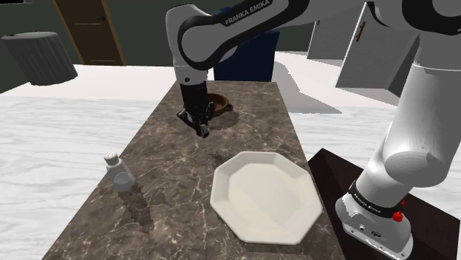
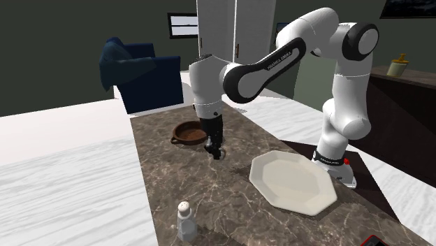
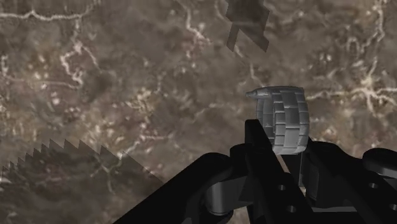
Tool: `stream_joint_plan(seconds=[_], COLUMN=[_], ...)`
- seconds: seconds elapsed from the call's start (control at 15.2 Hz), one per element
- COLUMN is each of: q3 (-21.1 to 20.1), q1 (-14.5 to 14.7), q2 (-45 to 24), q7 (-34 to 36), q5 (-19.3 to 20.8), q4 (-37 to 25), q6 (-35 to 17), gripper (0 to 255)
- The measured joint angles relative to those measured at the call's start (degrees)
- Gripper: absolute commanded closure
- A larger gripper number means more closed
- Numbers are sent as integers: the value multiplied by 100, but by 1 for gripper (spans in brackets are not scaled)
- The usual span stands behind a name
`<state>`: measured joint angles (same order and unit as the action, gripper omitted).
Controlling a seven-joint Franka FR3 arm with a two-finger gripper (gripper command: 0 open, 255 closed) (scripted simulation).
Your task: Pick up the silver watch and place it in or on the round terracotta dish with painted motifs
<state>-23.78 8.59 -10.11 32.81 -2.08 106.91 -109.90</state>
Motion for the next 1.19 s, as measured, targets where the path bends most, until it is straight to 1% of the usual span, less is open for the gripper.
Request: stream_joint_plan(seconds=[0.92,1.19], q3=[-17,136], q1=[-14,-195], q2=[206,24], q7=[29,-283], q5=[-73,15], q4=[-830,-1122], q6=[1019,1167], gripper=[255,255])
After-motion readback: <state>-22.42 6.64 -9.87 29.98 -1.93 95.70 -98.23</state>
